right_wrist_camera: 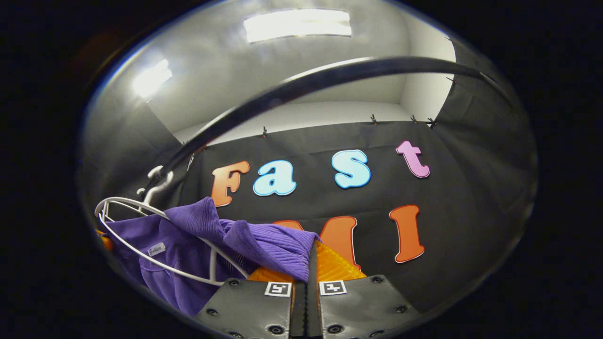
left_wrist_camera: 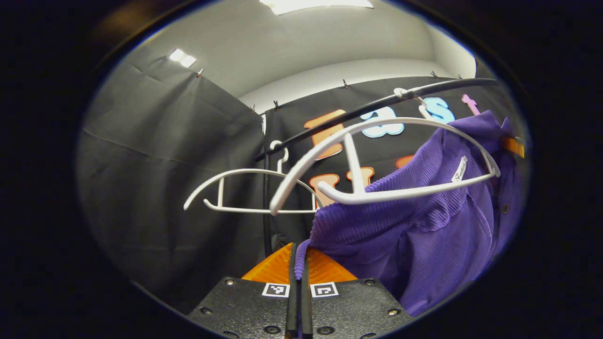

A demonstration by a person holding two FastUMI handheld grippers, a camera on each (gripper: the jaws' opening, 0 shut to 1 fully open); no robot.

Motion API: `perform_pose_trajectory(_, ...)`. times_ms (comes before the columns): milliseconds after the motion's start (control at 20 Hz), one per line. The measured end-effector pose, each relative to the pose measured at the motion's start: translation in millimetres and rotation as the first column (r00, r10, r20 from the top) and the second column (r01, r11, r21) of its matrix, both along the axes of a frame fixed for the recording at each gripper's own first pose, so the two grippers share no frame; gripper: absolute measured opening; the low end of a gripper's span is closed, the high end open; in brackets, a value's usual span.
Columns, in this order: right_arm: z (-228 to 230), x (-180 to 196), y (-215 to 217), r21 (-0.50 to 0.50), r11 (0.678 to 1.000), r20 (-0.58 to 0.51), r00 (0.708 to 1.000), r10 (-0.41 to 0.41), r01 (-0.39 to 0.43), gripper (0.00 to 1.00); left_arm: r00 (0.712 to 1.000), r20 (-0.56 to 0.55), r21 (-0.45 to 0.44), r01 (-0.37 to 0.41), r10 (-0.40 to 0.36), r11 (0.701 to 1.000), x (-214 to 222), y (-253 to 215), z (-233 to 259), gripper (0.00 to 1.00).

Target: Grasp the clothes on the hanger with both hands and then place them into the laundry hamper below.

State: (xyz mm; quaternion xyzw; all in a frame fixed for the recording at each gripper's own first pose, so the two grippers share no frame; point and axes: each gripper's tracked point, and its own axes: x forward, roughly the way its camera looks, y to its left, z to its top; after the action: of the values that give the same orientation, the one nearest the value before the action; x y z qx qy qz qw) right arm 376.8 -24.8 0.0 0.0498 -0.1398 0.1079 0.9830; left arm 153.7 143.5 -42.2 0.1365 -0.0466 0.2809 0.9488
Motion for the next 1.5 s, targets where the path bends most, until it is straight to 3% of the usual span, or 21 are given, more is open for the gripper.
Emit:
perform_pose_trajectory(200, -54.0, 26.7, -4.5, 0.01, 1.0, -0.167, 0.986, 0.011, -0.009, 0.08, 0.998, -0.058, -0.026, 0.022, -0.023, 0.999, 1.6, -16.4, -37.2, 0.05)
perform_pose_trajectory(400, -112.3, 40.5, -15.2, -0.061, 0.998, -0.288, 0.957, -0.026, 0.009, 0.08, 0.992, -0.123, -0.091, 0.018, -0.029, 0.996, 5.5, -20.3, -78.2, 0.03)
perform_pose_trajectory(550, -134.2, 25.8, -28.0, -0.077, 0.997, -0.33, 0.944, -0.025, 0.0, 0.08, 0.989, -0.146, -0.139, 0.013, -0.034, 0.99, 7.4, -20.3, -95.5, 0.03)
perform_pose_trajectory(750, -146.7, -4.5, -31.6, -0.115, 0.992, -0.358, 0.934, 0.009, -0.054, 0.08, 0.982, -0.186, -0.107, 0.023, -0.043, 0.994, 7.6, -26.3, -101.9, 0.03)
perform_pose_trajectory(1000, -141.6, -39.7, -22.3, -0.102, 0.988, -0.392, 0.917, 0.067, -0.115, 0.08, 0.971, -0.183, -0.144, 0.129, -0.155, 0.981, 30.0, -59.8, -98.4, 0.03)
perform_pose_trajectory(1100, -142.6, -54.3, -13.1, -0.086, 0.988, -0.404, 0.911, 0.085, -0.131, 0.08, 0.955, -0.177, -0.166, 0.21, -0.238, 0.963, 43.8, -92.5, -96.9, 0.03)
perform_pose_trajectory(1200, -142.0, -69.8, 0.3, -0.055, 0.986, -0.417, 0.901, 0.118, -0.154, 0.08, 0.927, -0.156, -0.219, 0.305, -0.341, 0.927, 56.7, -129.3, -97.7, 0.05)
perform_pose_trajectory(1350, -151.6, -91.2, 20.4, -0.019, 0.978, -0.448, 0.877, 0.177, -0.207, 0.08, 0.87, -0.097, -0.341, 0.427, -0.483, 0.837, 69.1, -182.1, -103.2, 0.03)
perform_pose_trajectory(1400, -158.9, -99.7, 26.7, -0.006, 0.976, -0.47, 0.862, 0.19, -0.218, 0.08, 0.858, -0.106, -0.352, 0.441, -0.503, 0.826, 70.7, -190.9, -106.8, 0.03)
perform_pose_trajectory(1500, -184.7, -112.0, 30.2, 0.009, 0.978, -0.521, 0.834, 0.18, -0.206, 0.08, 0.839, -0.173, -0.341, 0.44, -0.516, 0.831, 69.5, -201.1, -123.3, 0.03)
